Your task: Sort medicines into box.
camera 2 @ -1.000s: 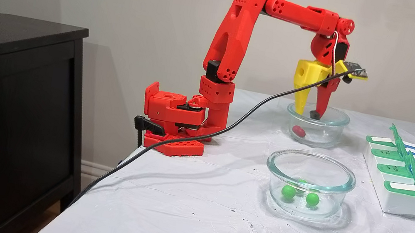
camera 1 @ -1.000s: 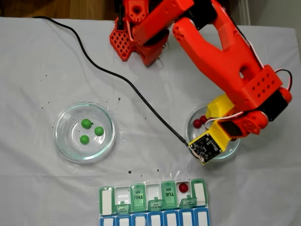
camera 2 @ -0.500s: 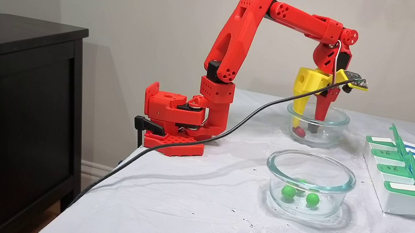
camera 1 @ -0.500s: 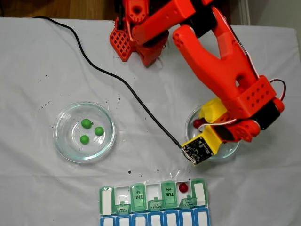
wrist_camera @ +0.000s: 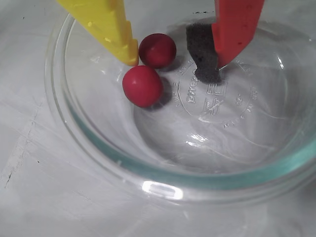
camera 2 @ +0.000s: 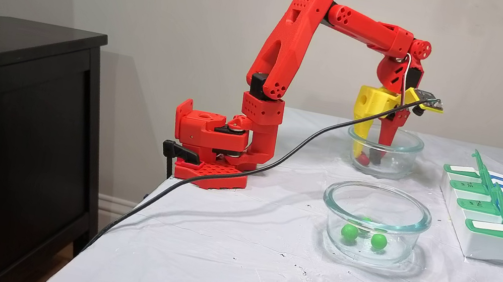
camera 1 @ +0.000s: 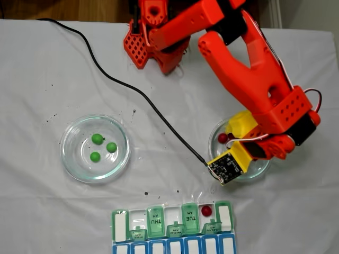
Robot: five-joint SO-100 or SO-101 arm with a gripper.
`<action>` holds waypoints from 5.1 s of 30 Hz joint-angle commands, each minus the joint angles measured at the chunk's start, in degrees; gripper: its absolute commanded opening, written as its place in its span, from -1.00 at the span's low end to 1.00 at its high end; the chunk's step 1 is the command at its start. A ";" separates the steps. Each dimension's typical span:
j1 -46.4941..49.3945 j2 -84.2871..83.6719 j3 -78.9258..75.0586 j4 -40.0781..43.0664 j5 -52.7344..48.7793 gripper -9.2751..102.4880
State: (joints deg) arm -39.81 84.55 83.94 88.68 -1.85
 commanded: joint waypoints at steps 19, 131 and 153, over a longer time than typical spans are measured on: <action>-1.93 -5.10 -12.66 5.27 2.99 -0.46; 0.97 -6.86 -11.43 6.68 -3.43 -0.60; 1.76 -8.44 -13.97 6.59 -3.96 -0.84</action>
State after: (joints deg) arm -38.58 75.06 72.07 95.45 -4.22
